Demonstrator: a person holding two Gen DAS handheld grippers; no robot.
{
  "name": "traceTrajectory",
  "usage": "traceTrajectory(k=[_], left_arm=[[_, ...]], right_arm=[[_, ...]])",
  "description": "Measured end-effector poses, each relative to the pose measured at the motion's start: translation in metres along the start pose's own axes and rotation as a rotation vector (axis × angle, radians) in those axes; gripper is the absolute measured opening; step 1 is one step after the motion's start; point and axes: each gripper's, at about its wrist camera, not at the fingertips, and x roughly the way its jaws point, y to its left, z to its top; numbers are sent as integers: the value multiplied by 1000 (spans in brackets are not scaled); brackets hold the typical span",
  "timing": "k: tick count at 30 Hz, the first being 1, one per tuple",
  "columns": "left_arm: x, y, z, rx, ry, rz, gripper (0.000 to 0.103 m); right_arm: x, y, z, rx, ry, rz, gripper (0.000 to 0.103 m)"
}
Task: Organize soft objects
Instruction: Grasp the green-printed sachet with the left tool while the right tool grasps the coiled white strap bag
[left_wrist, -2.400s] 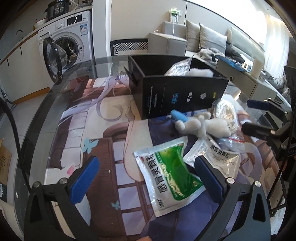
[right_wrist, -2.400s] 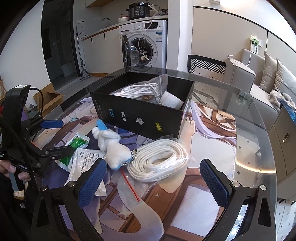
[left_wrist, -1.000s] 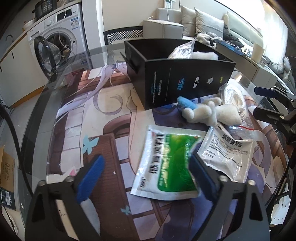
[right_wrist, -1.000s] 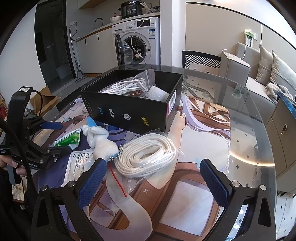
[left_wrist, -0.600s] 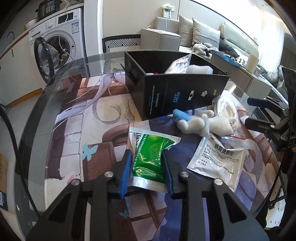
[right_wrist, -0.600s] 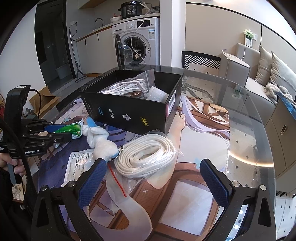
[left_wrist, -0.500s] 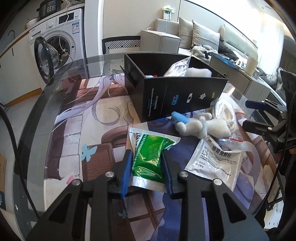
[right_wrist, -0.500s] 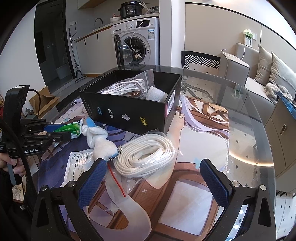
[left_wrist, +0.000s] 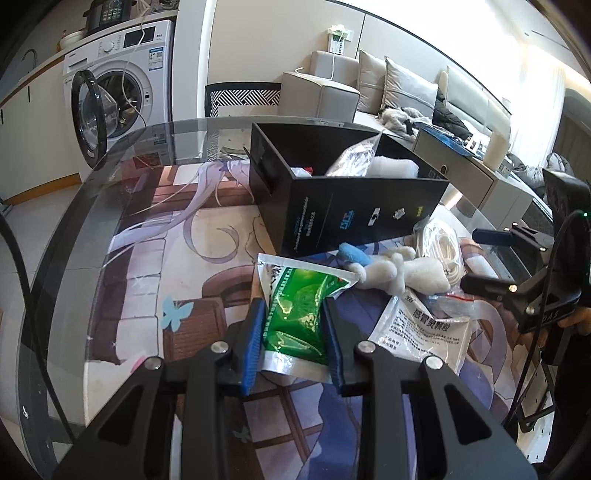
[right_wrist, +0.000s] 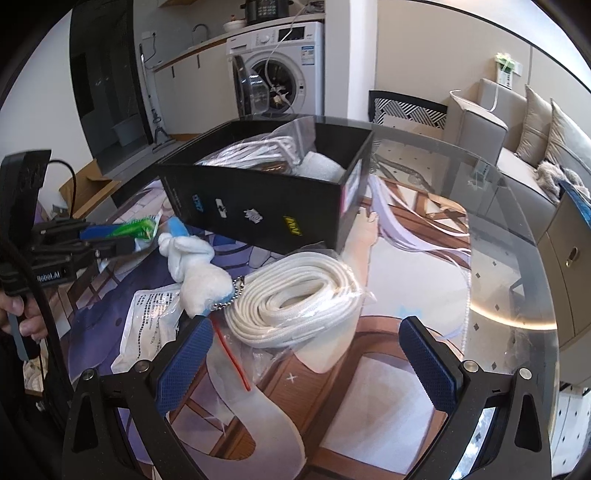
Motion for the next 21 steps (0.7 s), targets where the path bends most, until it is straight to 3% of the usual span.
traceTrajectory(k=[6, 21], left_arm=[[0, 3, 1, -12, -6, -14, 29], [0, 4, 3, -26, -10, -26, 29]], right_arm=[[13, 11, 8, -101, 63, 11, 102], [45, 12, 25, -193, 129, 47, 102]])
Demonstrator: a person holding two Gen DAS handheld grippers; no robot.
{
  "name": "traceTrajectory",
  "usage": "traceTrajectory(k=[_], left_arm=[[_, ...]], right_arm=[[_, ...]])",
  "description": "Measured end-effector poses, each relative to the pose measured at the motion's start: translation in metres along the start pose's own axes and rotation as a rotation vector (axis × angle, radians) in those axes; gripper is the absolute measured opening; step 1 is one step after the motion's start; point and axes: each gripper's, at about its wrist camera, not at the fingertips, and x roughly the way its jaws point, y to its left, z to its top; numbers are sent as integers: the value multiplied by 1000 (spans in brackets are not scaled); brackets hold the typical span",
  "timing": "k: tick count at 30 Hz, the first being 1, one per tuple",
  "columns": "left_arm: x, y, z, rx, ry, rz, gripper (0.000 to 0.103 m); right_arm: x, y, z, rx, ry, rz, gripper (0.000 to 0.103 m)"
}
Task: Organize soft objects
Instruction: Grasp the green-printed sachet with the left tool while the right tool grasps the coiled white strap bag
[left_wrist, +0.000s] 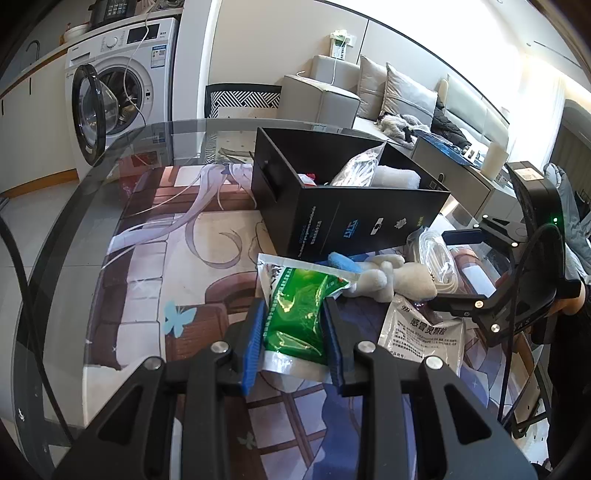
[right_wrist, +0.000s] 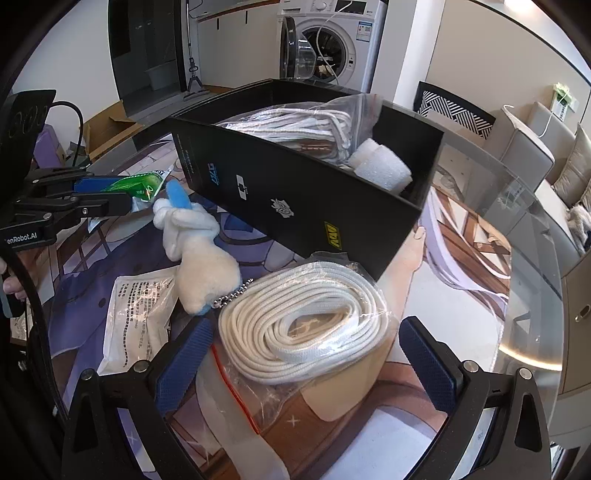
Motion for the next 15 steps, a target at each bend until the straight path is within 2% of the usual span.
traceTrajectory(k=[4, 7, 15], left_arm=[[0, 0, 0, 0, 2, -1, 29], [0, 1, 1, -1, 3, -1, 29], [-1, 2, 1, -3, -4, -1, 29]], right_arm=[[6, -3, 0, 59, -4, 36, 102], [7, -2, -1, 73, -24, 32, 101], [-3, 3, -8, 80, -60, 27, 76]])
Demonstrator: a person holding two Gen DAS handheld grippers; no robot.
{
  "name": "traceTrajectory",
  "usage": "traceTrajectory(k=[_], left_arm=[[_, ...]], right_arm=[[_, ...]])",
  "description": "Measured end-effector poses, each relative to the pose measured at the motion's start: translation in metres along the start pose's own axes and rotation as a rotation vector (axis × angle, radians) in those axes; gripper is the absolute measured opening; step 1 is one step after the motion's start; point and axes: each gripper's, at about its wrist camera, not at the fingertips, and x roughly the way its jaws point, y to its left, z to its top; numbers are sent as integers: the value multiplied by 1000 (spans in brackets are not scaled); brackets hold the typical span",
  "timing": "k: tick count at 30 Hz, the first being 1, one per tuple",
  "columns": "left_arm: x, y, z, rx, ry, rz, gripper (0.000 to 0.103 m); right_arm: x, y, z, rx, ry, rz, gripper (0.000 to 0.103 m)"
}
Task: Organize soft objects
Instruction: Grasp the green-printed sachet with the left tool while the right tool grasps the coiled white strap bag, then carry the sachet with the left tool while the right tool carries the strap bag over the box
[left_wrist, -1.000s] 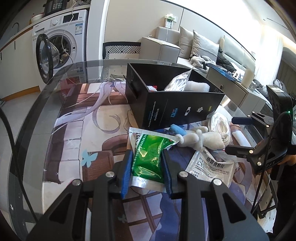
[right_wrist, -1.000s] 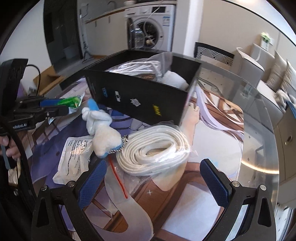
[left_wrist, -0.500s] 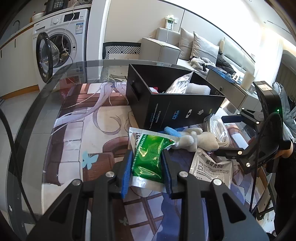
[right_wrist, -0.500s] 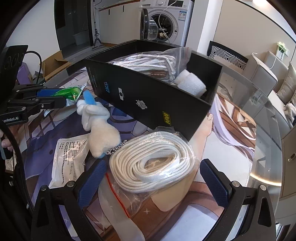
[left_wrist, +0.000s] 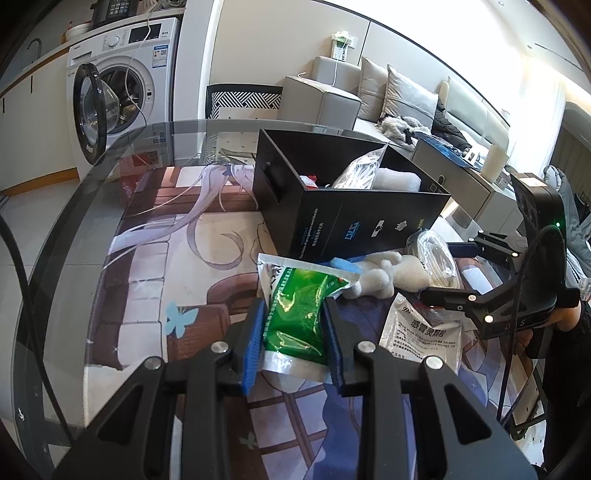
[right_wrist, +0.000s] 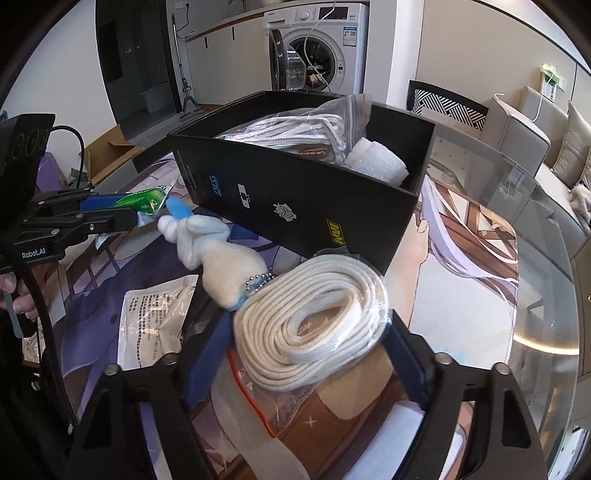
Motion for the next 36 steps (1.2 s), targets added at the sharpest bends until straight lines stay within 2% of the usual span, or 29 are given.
traceTrajectory(k=[4, 7, 11, 19, 27, 36], left_arm=[[-2, 0, 1, 0, -6, -1, 29], [-4, 0, 3, -3, -13, -2, 29], [-9, -1, 4, 0, -29, -6, 29], [-27, -2, 10, 7, -86, 6, 29], [-46, -7, 19, 20, -154, 2, 29], [-53, -12, 38, 22, -195, 8, 29]], right_arm=[[-6, 2, -5, 9, -14, -1, 62], [-11, 2, -9, 29, -23, -9, 57], [-19, -1, -16, 62, -37, -27, 56], [-53, 2, -22, 88, -121, -45, 56], [-93, 4, -10, 105, -230, -72, 56], [-108, 4, 13, 126, -270, -100, 56]])
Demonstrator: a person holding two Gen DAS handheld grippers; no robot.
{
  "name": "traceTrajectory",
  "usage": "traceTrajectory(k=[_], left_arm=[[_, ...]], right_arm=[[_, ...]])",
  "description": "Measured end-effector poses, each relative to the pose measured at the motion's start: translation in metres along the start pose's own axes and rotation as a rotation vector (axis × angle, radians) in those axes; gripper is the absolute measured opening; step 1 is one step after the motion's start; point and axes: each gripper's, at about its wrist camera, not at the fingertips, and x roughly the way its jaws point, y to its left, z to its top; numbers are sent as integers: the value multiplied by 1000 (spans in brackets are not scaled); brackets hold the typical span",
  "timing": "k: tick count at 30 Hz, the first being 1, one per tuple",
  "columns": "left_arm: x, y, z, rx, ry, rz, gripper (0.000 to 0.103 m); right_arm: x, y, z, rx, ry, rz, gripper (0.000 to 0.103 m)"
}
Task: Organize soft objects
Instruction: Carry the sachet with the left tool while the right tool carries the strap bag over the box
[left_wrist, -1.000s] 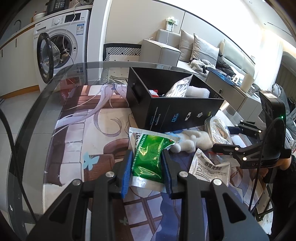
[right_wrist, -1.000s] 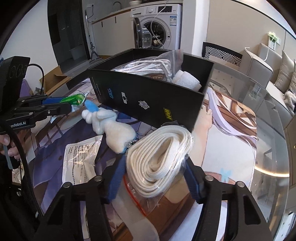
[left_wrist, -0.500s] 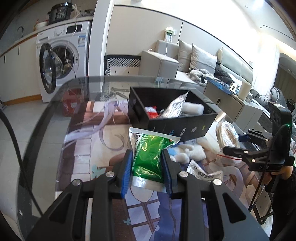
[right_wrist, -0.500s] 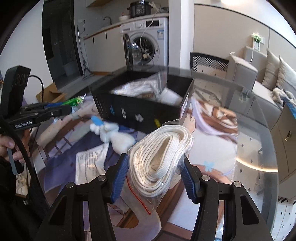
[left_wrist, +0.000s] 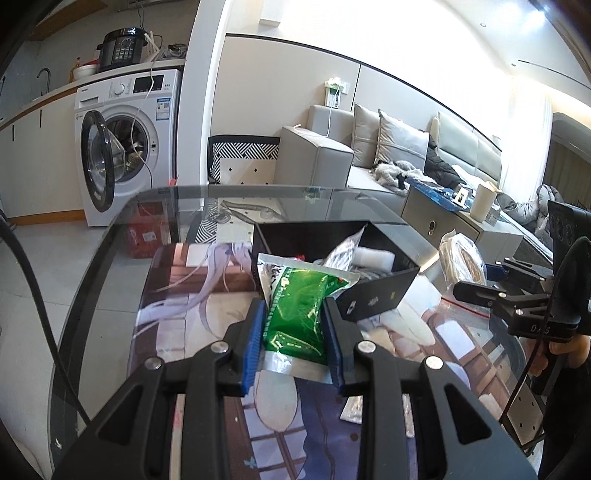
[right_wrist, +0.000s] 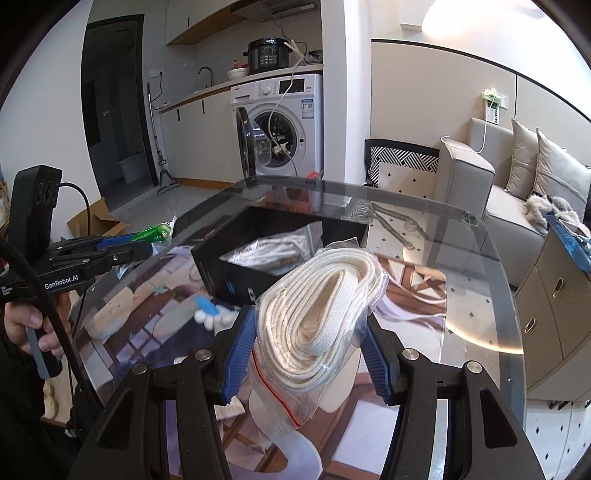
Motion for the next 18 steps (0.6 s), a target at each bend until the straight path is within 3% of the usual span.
traceTrajectory(k=[18], left_arm=[[36, -6, 39, 6, -27, 3, 29]], right_arm=[[32, 2, 36, -2, 14, -45, 56]])
